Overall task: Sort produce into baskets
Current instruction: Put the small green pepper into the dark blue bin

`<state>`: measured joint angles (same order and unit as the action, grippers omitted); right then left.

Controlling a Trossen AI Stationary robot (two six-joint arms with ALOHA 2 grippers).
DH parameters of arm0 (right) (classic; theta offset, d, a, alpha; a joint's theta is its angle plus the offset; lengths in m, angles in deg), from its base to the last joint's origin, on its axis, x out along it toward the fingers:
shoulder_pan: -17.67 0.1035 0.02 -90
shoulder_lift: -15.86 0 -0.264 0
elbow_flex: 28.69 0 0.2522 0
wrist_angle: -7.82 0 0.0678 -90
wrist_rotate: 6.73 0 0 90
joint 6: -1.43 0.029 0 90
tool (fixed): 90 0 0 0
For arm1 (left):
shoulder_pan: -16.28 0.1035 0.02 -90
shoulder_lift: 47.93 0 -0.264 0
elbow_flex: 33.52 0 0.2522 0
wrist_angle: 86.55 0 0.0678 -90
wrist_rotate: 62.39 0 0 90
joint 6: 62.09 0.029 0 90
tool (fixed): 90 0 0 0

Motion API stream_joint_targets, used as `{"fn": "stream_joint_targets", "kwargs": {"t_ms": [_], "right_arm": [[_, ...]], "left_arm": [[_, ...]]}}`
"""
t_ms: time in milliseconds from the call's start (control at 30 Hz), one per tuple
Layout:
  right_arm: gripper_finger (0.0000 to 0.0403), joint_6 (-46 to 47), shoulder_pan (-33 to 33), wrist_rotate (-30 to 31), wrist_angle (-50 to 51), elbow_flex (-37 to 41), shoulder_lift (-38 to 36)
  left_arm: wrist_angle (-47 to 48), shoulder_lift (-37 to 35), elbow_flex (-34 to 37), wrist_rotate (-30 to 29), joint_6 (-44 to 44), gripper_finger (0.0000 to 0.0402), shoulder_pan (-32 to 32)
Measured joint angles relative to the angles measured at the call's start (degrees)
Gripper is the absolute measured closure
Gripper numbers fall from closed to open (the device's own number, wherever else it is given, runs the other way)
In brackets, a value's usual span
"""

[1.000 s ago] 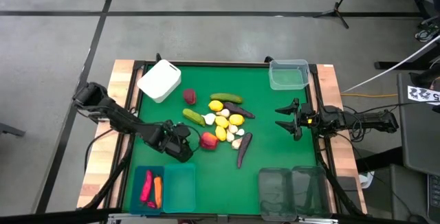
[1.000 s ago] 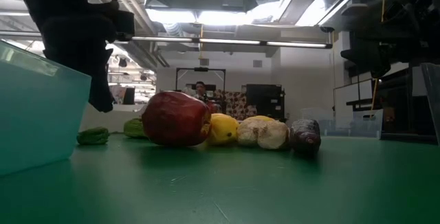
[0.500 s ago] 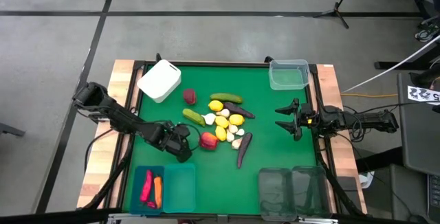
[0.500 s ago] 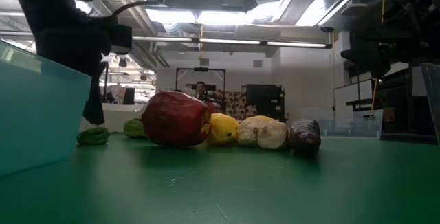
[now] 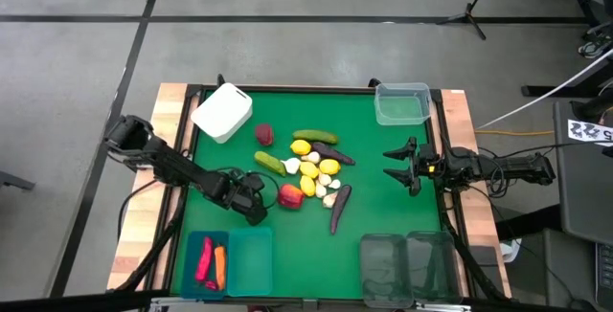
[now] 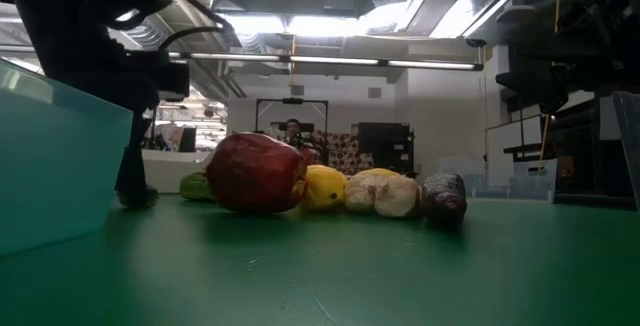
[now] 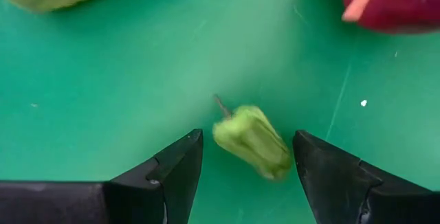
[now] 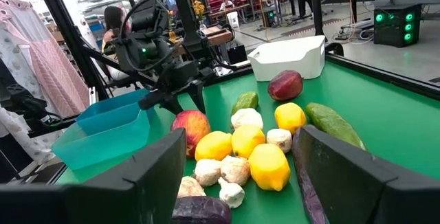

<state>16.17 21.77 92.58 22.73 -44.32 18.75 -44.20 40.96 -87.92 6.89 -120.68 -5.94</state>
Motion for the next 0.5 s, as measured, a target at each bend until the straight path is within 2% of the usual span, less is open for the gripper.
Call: {"fn": "stream_joint_targets", "kwargs": {"t_ms": [300,500], "right_arm": [[0.0123,0.0,0.0,0.0,0.0,0.0,0.0],[0.0123,0.0,0.0,0.0,0.0,0.0,0.0]], "left_arm": [[-0.8,2.0,-0.2,0.3,-1.3,0.0182,0.0],[-1.0,2.1,-0.2,0.4,-2.4,0.0222,0.0]]}}
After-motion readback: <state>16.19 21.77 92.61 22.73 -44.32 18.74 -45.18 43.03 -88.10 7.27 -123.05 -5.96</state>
